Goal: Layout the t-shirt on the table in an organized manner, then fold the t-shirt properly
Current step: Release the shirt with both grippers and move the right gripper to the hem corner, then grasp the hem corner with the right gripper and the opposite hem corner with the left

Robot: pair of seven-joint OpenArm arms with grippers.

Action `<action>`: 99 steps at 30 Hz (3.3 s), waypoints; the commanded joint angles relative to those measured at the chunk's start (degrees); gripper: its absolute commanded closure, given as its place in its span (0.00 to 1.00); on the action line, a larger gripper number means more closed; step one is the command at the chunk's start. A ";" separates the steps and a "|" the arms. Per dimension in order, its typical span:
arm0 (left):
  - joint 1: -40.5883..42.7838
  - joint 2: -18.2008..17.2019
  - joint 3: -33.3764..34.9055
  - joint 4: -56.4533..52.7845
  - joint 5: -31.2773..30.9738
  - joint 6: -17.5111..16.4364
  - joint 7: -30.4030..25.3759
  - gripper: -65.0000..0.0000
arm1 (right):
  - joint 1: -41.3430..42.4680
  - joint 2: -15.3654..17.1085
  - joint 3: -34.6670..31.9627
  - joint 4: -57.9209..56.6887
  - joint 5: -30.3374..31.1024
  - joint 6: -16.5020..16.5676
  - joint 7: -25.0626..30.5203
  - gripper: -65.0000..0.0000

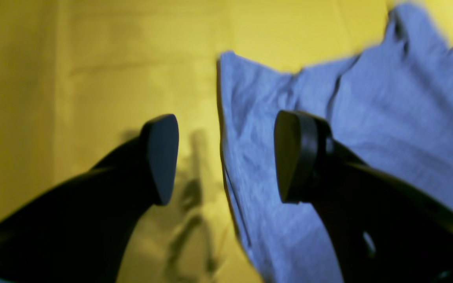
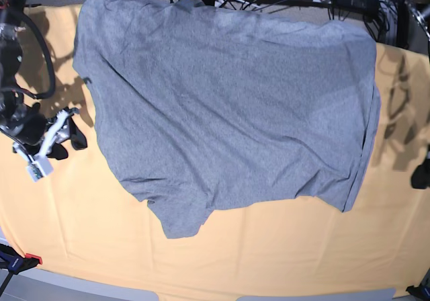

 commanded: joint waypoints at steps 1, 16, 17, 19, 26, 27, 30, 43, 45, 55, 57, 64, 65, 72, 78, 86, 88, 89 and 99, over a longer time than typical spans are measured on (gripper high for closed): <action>-1.73 -1.18 -2.21 -0.94 -1.84 -0.33 -1.16 0.40 | 2.56 0.42 -0.22 -1.49 -0.07 -0.57 1.62 0.47; -2.14 -0.90 -7.39 -8.44 -6.25 -2.75 -0.72 0.40 | 17.68 -8.76 -0.61 -34.93 8.39 3.98 -3.56 0.47; -2.14 -0.90 -7.39 -8.44 -6.23 -2.78 -0.72 0.40 | 17.97 -9.18 -0.61 -35.45 8.37 4.15 -3.56 0.47; -2.14 -0.90 -7.39 -8.44 -6.23 -2.75 -0.72 0.40 | 18.23 -9.42 -0.61 -35.45 8.46 4.57 -4.09 0.47; -2.14 -0.90 -7.39 -8.44 -6.21 -2.78 -0.74 0.40 | 18.51 -10.49 -0.61 -35.45 8.41 9.39 -5.64 0.85; -2.14 -0.87 -7.39 -8.44 -6.23 -2.78 -0.74 0.40 | 18.51 -10.60 -0.61 -35.43 8.41 9.39 -5.51 0.98; -2.14 -0.92 -7.39 -8.44 -6.21 -2.80 -1.16 0.40 | 18.97 -10.56 -0.59 -35.36 8.11 9.39 -4.24 1.00; -2.16 -0.90 -7.39 -8.44 -5.51 -8.20 -3.69 0.40 | 26.71 -7.56 -0.59 -35.26 -12.76 5.53 -3.67 1.00; -2.67 -0.74 -7.39 -8.44 -3.65 -8.90 -3.74 0.40 | 26.62 -7.56 -0.59 -35.26 -16.98 3.56 -3.63 1.00; -3.23 3.93 -3.41 -8.55 3.58 -6.78 -8.55 0.40 | 26.62 -6.51 -0.55 -35.28 -24.63 -4.61 -3.54 1.00; -3.23 5.35 -1.60 -8.55 6.67 -6.64 -10.75 0.40 | 26.64 -6.47 -0.55 -35.28 -23.58 -3.45 -3.56 1.00; -6.49 9.51 4.81 -8.72 16.15 -6.67 -17.92 0.40 | 26.67 -5.57 -0.50 -35.28 -21.16 -2.99 -2.08 0.51; -7.34 9.81 5.77 -8.70 18.47 -6.67 -19.26 0.40 | 26.67 -5.35 -0.50 -35.28 -21.14 -2.93 -1.66 0.51; -13.14 9.29 12.17 -8.70 39.95 -7.43 -28.68 0.40 | 26.77 -2.73 -0.48 -35.28 -21.16 -2.99 0.22 0.51; -14.62 9.46 17.31 -9.07 44.44 2.03 -28.85 0.40 | 26.75 -0.50 -0.50 -35.28 -20.41 -2.95 1.16 0.51; -14.71 11.61 19.67 -22.67 42.38 2.08 -38.62 0.40 | 26.80 -0.11 -0.48 -35.28 -20.28 -2.97 1.14 0.52; -14.69 12.41 19.67 -26.14 40.61 0.04 -38.49 0.40 | 26.80 -0.13 -0.48 -35.28 -20.28 -2.97 1.16 0.51; -14.69 12.76 19.67 -27.91 40.04 -0.98 -38.45 0.40 | 26.77 -0.13 -0.48 -35.28 -20.26 -2.97 1.16 0.52; -14.69 17.27 19.67 -34.91 40.50 -1.70 -43.39 0.40 | 26.80 -0.13 -0.48 -35.28 -20.24 -2.97 1.14 0.52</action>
